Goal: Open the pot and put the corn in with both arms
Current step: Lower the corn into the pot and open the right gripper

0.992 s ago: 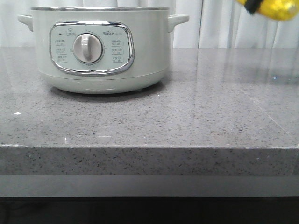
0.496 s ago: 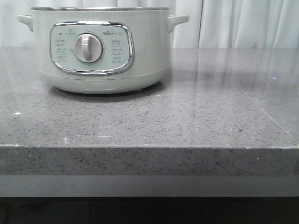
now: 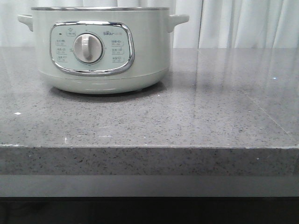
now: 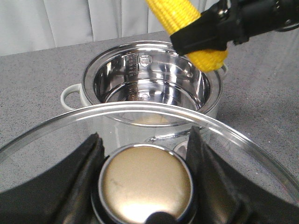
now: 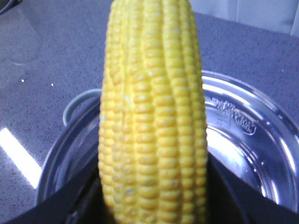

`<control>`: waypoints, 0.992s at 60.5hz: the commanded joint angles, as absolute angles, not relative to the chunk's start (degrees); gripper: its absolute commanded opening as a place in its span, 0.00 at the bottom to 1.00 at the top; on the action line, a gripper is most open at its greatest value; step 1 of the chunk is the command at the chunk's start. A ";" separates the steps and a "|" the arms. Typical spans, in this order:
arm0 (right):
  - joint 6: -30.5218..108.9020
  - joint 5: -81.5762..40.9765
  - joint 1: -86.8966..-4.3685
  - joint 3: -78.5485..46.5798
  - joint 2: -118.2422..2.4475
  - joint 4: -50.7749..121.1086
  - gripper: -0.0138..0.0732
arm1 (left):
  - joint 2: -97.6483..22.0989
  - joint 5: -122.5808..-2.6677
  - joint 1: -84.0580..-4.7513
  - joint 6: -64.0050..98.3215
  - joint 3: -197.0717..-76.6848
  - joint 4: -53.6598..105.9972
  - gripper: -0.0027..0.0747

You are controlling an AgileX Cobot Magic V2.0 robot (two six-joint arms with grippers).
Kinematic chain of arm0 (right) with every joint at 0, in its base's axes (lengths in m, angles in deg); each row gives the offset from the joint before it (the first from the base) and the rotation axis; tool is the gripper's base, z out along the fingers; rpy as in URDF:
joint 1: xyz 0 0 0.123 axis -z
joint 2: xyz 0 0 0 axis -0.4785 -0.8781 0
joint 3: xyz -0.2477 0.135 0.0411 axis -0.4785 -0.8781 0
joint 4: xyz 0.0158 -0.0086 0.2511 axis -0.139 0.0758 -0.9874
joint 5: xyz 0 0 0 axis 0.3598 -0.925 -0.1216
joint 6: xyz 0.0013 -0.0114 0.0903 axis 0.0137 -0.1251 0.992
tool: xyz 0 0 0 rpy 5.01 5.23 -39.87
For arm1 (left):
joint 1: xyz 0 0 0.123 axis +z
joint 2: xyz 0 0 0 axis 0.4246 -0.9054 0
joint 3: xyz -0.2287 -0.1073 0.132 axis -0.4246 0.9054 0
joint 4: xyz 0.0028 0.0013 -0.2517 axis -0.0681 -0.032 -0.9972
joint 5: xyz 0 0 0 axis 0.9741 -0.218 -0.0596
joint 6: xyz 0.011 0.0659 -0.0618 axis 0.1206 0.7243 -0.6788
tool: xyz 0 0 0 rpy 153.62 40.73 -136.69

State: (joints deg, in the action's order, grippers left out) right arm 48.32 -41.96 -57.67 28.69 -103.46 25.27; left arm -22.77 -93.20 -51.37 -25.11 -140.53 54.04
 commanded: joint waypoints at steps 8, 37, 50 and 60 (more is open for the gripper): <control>47.31 -38.16 -57.64 30.73 -105.80 24.17 0.51 | -22.56 -84.88 -51.35 -25.53 -142.70 53.73 0.23; 47.30 -40.75 -57.64 30.73 -108.11 24.72 0.76 | -22.56 -84.88 -51.35 -25.53 -142.70 53.73 0.23; 47.30 -40.75 -57.64 30.73 -108.11 24.72 0.85 | -22.56 -84.88 -51.35 -25.53 -142.70 53.73 0.23; 47.30 -40.94 -57.64 31.32 -107.38 24.72 0.85 | -22.56 -84.88 -51.35 -25.53 -142.70 53.73 0.23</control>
State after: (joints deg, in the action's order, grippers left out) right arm 47.71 -43.26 -57.76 29.12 -111.71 25.42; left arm -22.77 -93.20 -51.37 -25.11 -140.53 54.04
